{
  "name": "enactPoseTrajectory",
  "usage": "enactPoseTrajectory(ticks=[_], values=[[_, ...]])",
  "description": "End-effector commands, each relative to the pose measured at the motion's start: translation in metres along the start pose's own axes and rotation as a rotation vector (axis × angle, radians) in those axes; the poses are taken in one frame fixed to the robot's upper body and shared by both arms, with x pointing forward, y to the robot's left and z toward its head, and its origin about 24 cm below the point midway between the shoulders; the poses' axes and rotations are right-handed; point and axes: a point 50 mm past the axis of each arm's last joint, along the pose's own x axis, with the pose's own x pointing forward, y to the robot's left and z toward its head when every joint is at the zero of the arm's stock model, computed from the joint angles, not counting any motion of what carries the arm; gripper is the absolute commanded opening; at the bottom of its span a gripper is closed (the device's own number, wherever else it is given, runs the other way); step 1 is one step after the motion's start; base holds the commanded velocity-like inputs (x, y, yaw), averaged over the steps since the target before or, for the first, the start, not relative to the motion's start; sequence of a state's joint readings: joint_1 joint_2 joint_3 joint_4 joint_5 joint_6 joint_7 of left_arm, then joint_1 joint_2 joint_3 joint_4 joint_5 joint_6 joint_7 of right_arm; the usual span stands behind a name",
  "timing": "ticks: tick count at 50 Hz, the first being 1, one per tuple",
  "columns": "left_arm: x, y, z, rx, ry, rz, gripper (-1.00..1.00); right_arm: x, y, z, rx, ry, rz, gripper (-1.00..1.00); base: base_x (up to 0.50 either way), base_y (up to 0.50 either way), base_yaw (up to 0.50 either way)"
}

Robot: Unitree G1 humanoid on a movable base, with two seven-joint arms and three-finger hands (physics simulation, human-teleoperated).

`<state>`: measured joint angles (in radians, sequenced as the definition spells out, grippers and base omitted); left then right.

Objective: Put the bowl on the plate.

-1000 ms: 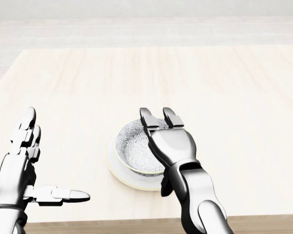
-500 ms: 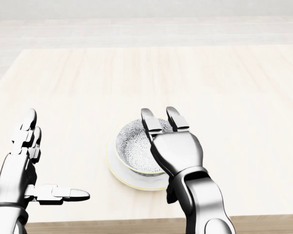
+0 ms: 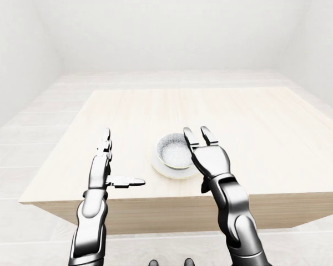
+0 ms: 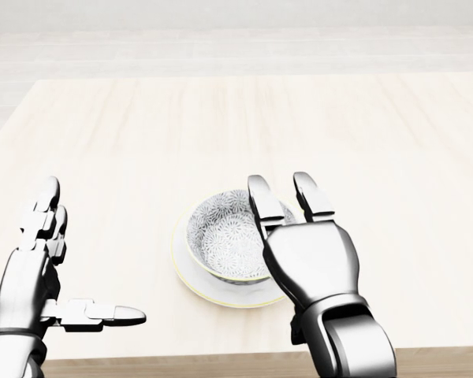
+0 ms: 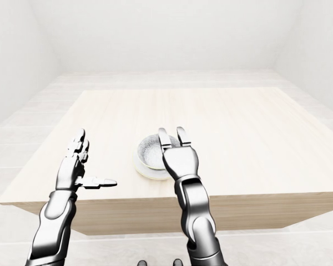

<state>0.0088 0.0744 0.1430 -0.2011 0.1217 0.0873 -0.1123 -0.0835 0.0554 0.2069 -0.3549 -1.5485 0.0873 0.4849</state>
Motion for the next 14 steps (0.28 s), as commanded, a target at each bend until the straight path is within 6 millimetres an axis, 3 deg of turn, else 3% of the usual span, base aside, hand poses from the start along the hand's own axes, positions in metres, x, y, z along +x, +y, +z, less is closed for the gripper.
enactPoseTrajectory(ticks=[1,14], values=[[-0.001,-0.002,0.001,0.005,-0.003,-0.001,1.00,-0.022,-0.009,0.000,-0.023,0.028,-0.026,1.00,0.00,0.00,0.00],[-0.002,0.000,0.005,0.005,-0.021,0.001,1.00,-0.032,-0.010,0.002,-0.032,0.034,-0.032,1.00,0.00,0.00,0.00]])
